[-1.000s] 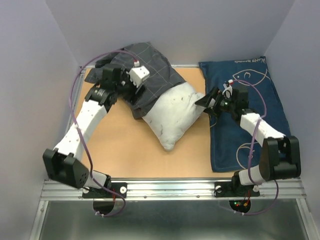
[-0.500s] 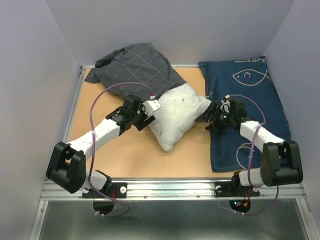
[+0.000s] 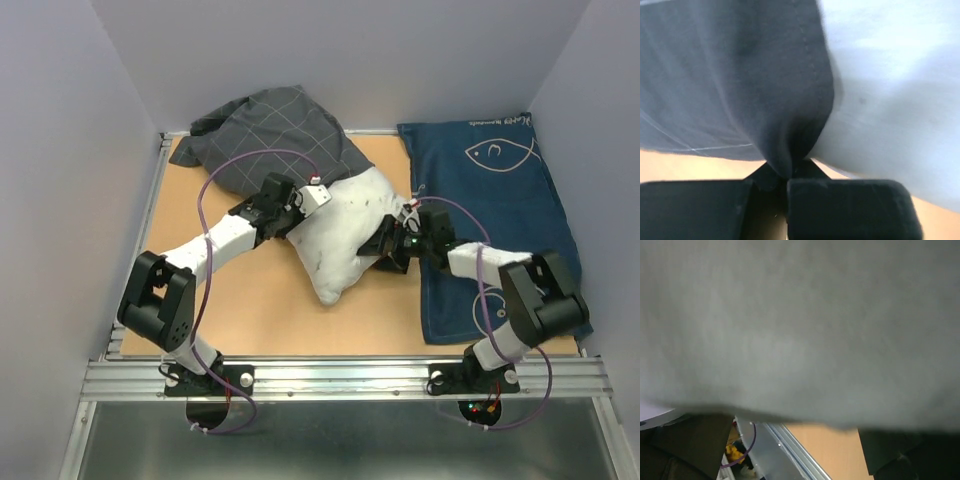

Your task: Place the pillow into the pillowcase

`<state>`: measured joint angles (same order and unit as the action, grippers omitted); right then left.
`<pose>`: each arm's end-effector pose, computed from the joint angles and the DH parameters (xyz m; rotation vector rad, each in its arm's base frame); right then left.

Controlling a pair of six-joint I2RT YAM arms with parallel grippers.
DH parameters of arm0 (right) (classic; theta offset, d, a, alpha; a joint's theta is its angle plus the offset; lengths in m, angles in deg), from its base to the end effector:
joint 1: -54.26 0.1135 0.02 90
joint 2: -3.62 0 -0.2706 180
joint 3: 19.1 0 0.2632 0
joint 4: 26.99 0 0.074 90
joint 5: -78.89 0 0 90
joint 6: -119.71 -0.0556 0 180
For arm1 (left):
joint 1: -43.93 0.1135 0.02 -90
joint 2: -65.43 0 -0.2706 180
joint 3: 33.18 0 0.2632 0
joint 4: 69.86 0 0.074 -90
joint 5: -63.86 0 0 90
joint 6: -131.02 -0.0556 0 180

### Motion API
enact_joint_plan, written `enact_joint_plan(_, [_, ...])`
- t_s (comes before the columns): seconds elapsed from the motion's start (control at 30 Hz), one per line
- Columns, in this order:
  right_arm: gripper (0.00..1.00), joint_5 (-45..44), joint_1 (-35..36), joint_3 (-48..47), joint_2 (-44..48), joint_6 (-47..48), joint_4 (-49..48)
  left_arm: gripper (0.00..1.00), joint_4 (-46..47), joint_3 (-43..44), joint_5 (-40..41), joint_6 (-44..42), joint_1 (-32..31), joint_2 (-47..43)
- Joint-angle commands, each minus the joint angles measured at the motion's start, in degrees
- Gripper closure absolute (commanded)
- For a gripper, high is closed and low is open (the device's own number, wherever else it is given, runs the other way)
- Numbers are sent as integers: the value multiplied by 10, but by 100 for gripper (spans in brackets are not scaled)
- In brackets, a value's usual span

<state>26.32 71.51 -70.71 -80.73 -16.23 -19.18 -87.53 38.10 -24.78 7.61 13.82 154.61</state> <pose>0.2808 0.1226 0.1636 0.2343 2.4429 1.2847 0.3225 -0.1855 0.2278 1.1424 1.8708 0.0585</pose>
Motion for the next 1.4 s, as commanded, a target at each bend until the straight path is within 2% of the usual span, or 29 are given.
enact_joint_plan(0.0, [6, 13, 39, -28, -79, -100, -186, 100, -169, 99, -186, -44, -13, -24])
enact_joint_plan(0.03, [12, 13, 47, -32, -99, -127, -257, 100, -213, 117, -265, -61, -23, -24])
enact_joint_plan(0.07, [24, 13, 52, -44, -127, -171, -283, 100, -295, 138, -298, -74, -38, -20])
enact_joint_plan(0.1, [30, 10, 63, -69, -138, -190, -302, 100, -338, 188, -326, -99, -70, -14])
enact_joint_plan(0.13, [44, 9, 65, -84, -149, -208, -336, 100, -373, 217, -370, -101, -88, -2])
enact_joint_plan(0.2, [55, 8, 66, -118, -155, -273, -365, 100, -453, 304, -412, -104, -113, 14])
enact_joint_plan(0.23, [68, 9, 65, -130, -156, -292, -387, 100, -476, 333, -441, -104, -131, 33])
enact_joint_plan(0.27, [73, 13, 64, -139, -154, -323, -393, 100, -512, 357, -448, -106, -134, 45])
enact_joint_plan(0.3, [78, 16, 60, -146, -151, -336, -400, 94, -525, 392, -447, -106, -134, 55])
enact_joint_plan(0.33, [89, 19, 57, -152, -143, -344, -406, 89, -532, 396, -426, -98, -129, 67])
enact_joint_plan(0.37, [94, 22, 54, -152, -134, -347, -406, 87, -532, 393, -415, -96, -118, 68])
enact_joint_plan(0.4, [99, 26, 49, -147, -116, -348, -405, 79, -527, 378, -414, -96, -106, 65])
enact_joint_plan(0.47, [100, 27, 46, -133, -98, -349, -405, 78, -487, 358, -431, -66, -58, 48])
enact_joint_plan(0.53, [100, 29, 48, -121, -83, -342, -403, 97, -461, 343, -447, -44, -41, 39])
enact_joint_plan(0.57, [100, 30, 50, -109, -81, -343, -404, 100, -452, 341, -445, -39, -39, 37])
enact_joint_plan(0.7, [99, 39, 59, -84, -76, -326, -399, 100, -422, 359, -455, -8, -41, 45])
enact_joint_plan(0.87, [100, 45, 70, -80, -77, -315, -393, 100, -381, 375, -512, 21, -49, 50])
enact_joint_plan(0.97, [99, 69, 73, -94, -77, -287, -392, 100, -395, 456, -530, 15, -63, 71])
enact_joint_plan(1.0, [99, 80, 74, -103, -75, -272, -389, 100, -398, 510, -535, 18, -62, 77])
enact_joint_plan(1.07, [100, 112, 76, -139, -67, -227, -327, 100, -399, 555, -536, 32, -52, 79])
enact_joint_plan(1.13, [99, 121, 84, -158, -44, -127, -264, 100, -374, 591, -535, 55, -40, 69])
enact_joint_plan(1.17, [99, 123, 88, -168, -35, -59, -199, 100, -349, 598, -537, 81, -24, 54])
enact_joint_plan(1.2, [100, 121, 90, -171, -24, -35, -168, 100, -337, 603, -537, 93, -19, 45])
enact_joint_plan(1.27, [99, 132, 95, -164, -2, -24, -128, 100, -322, 610, -531, 100, -13, 21])
enact_joint_plan(1.37, [99, 167, 103, -159, 27, -71, -145, 100, -333, 610, -532, 105, -13, -8])
